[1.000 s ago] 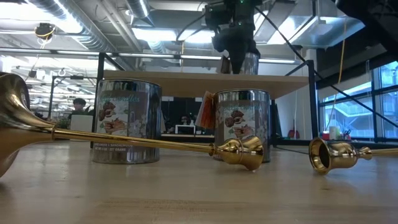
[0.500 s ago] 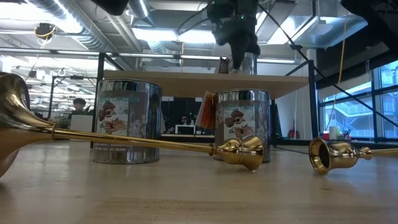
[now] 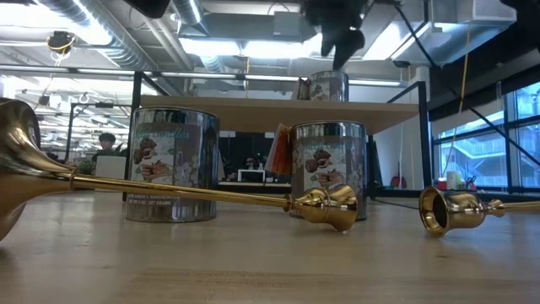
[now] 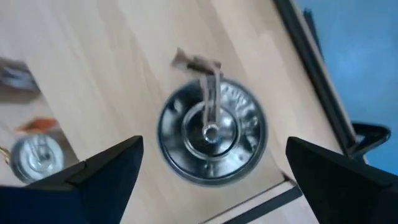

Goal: Pick & Place candle stick holders
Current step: Put the right silver scented candle on the shelf

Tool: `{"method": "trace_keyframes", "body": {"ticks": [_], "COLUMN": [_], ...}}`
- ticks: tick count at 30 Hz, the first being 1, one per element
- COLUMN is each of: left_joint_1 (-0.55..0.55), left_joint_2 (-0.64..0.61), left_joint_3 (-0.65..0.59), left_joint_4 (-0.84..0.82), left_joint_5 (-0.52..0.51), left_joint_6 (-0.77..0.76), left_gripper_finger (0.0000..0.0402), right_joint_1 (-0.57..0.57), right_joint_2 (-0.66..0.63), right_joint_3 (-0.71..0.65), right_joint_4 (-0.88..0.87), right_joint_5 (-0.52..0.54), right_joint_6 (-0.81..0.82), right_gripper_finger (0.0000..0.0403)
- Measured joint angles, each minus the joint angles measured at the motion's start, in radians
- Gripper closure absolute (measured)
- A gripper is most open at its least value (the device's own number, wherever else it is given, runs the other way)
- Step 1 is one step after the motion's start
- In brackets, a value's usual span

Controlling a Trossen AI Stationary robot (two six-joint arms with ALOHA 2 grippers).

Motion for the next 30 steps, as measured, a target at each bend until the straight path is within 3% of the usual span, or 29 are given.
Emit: {"method": "trace_keyframes", "body": {"ticks": [10,14,19,22,27,30], "left_joint_1": [0.002,0.002,0.002,0.002,0.002,0.002], "left_joint_2": [0.0,0.0,0.0,0.0,0.0,0.0], "left_joint_3": [0.0,0.0,0.0,0.0,0.0,0.0], "left_joint_4": [0.001,0.005,0.005,0.005,0.005,0.004], "left_joint_5": [-0.001,-0.001,0.0,0.0,0.01,0.015], "left_joint_6": [0.008,0.008,0.008,0.008,0.008,0.008], "left_gripper_finger": [0.0396,0.0396,0.0396,0.0396,0.0396,0.0396], "right_joint_1": [-0.001,-0.002,-0.007,-0.015,-0.03,-0.044], "right_joint_2": [-0.079,-0.057,0.003,0.026,0.035,0.044], "right_joint_3": [0.001,0.002,0.001,0.001,0.001,0.001], "right_joint_4": [0.341,0.416,0.349,0.346,0.396,0.377], "right_joint_5": [0.008,-0.04,-0.009,0.041,0.032,0.024], "right_joint_6": [-0.018,-0.012,-0.03,-0.029,-0.038,-0.027], "right_gripper_finger": [0.0007,0.0033,0.013,0.0222,0.0376,0.0395]}}
